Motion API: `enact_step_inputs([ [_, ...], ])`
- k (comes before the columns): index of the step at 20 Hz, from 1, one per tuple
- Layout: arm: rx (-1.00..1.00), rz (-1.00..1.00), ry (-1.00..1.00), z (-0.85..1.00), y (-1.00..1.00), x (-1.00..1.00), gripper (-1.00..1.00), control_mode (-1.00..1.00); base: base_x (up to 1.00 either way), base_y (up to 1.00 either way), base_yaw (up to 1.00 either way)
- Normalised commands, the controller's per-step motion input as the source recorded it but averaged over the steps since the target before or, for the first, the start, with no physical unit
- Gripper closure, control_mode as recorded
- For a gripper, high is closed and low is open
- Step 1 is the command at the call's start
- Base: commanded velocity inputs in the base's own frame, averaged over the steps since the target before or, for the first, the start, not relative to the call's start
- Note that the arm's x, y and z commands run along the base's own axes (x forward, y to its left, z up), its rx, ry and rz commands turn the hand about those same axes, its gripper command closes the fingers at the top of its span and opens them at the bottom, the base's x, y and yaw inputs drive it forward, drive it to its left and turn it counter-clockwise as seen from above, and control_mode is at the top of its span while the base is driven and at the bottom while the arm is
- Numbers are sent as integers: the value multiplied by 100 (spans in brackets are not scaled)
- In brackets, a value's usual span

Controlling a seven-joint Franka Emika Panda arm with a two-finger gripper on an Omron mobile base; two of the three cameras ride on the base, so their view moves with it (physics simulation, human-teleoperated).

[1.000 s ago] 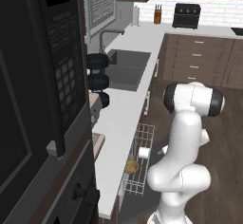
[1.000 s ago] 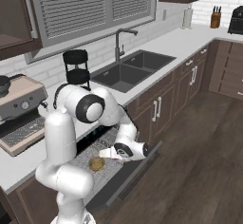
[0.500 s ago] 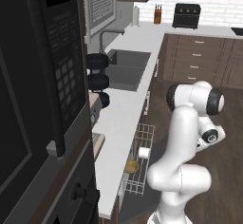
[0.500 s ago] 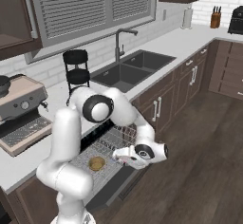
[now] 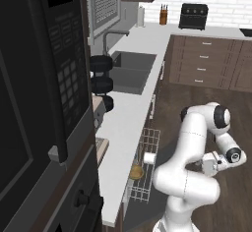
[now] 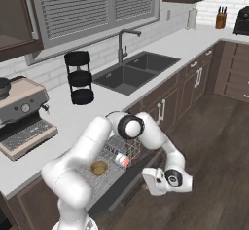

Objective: Pick up the cup and bowl from the counter, place them in the dishwasher, and close the dishwasher door.

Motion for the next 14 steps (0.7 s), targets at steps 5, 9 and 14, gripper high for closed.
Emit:
enact_step_inputs([
  [5, 26, -9, 5, -76, -40, 0, -100, -100, 0, 0, 0],
  [9, 20, -8, 1, -73, -3, 8, -100, -100, 0, 0, 0],
  [14, 9, -11, 0, -67, 24, 21, -100, -100, 0, 0, 0],
])
